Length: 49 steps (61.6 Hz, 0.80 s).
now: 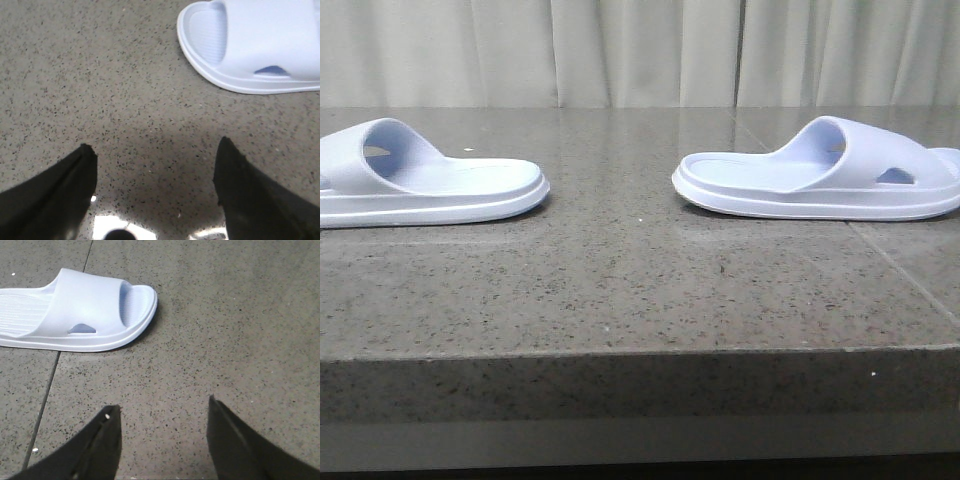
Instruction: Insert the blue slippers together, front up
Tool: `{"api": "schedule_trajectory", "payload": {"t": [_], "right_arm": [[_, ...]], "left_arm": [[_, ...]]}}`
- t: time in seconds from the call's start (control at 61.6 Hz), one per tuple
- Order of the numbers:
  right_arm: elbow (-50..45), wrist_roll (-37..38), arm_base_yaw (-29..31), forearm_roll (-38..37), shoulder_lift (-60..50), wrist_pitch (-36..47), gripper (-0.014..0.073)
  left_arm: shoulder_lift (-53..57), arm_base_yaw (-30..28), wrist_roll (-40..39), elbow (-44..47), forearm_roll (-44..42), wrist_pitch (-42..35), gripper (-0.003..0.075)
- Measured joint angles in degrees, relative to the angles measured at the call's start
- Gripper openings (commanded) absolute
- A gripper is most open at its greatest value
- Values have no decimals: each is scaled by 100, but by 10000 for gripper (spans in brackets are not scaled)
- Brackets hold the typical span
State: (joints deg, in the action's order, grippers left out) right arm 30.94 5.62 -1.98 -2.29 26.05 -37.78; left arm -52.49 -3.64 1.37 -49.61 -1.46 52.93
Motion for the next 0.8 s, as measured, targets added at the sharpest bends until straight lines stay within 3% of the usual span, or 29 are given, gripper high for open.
{"api": "schedule_trajectory", "payload": {"t": [0.162,0.438,0.666,0.795], "right_arm": [[0,0,0,0,0,0,417],[0,0,0,0,0,0,417],[0,0,0,0,0,0,417],[0,0,0,0,0,0,417]], "left_arm": [[-708,-774,666,-323,993,15,491],[-1822,-1998,2660,-582,3771,53,485],[-2687,-2258,3695,-592,5201,97,312],[-3111,-2258,3918,-594,5474,97,300]]}}
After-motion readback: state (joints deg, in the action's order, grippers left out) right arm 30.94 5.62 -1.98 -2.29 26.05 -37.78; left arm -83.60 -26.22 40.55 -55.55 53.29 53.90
